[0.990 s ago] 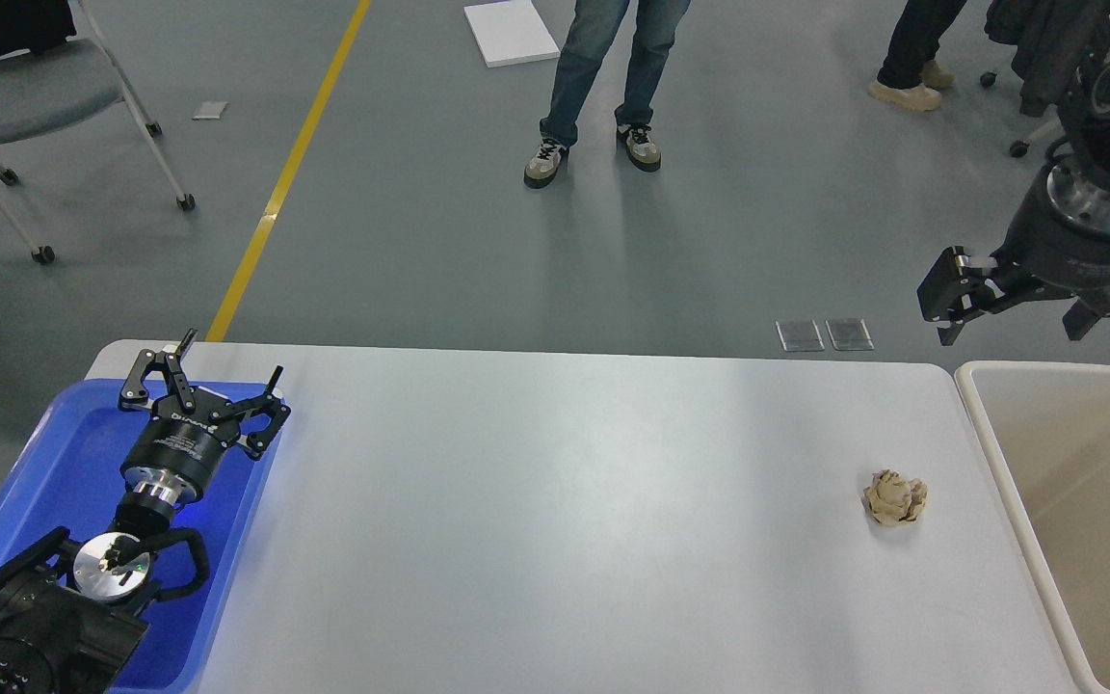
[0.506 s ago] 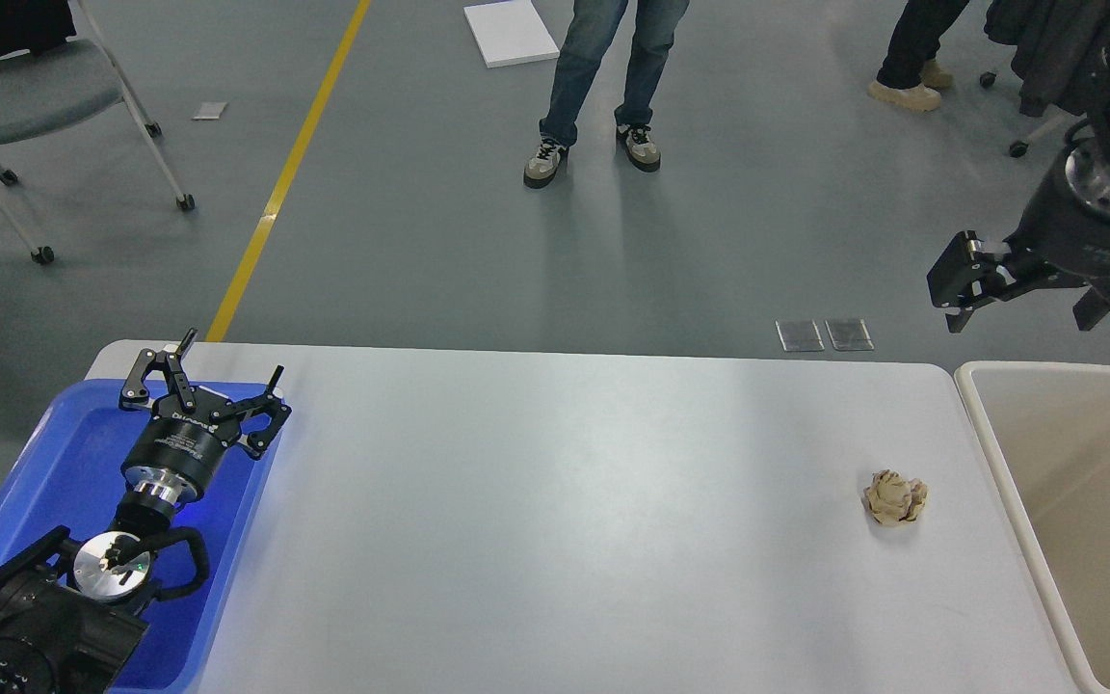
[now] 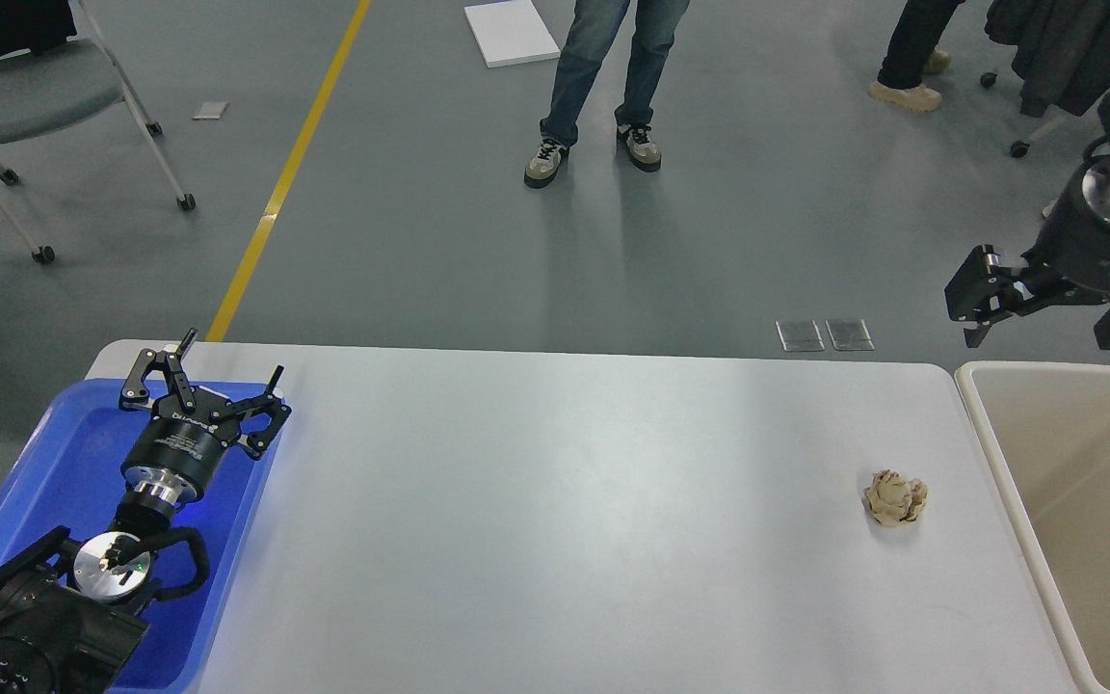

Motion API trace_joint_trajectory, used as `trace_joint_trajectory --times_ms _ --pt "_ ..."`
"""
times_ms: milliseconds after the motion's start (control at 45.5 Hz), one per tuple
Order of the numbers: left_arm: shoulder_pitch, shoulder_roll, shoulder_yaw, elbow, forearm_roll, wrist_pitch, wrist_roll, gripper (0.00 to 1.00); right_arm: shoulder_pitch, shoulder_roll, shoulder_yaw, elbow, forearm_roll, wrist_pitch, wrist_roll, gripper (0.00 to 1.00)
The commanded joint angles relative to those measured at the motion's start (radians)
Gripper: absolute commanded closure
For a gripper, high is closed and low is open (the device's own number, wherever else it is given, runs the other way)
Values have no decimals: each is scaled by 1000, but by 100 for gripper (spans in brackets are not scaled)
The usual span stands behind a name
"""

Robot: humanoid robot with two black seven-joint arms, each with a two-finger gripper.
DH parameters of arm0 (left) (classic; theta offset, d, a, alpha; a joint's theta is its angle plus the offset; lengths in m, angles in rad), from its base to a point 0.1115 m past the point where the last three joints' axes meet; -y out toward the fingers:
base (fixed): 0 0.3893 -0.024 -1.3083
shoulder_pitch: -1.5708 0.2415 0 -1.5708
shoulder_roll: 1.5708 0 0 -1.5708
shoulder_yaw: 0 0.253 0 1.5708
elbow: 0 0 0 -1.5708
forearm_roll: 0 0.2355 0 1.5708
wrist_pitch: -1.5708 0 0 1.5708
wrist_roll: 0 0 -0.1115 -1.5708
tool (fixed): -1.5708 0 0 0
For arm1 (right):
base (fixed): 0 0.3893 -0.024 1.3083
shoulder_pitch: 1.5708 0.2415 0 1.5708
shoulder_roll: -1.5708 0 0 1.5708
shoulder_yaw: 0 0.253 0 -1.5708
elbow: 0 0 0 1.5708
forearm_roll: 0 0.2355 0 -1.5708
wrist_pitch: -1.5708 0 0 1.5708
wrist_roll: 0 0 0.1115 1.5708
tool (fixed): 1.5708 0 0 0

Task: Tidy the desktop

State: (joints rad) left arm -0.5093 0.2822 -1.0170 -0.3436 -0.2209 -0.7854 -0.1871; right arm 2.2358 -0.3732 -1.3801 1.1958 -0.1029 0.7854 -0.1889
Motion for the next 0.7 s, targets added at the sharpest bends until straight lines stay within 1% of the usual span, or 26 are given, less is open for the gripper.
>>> trace_joint_trajectory --times_ms 0,308,418,682 --pt "0 0 0 0 0 0 0 0 5 -3 -13 -1 11 0 0 0" --pt "0 0 0 0 0 0 0 0 15 -4 -1 -10 15 0 0 0" --pt "0 0 0 0 0 0 0 0 11 -3 9 -38 38 0 0 0" --pt "0 0 0 0 0 0 0 0 -108 7 32 -39 57 0 0 0"
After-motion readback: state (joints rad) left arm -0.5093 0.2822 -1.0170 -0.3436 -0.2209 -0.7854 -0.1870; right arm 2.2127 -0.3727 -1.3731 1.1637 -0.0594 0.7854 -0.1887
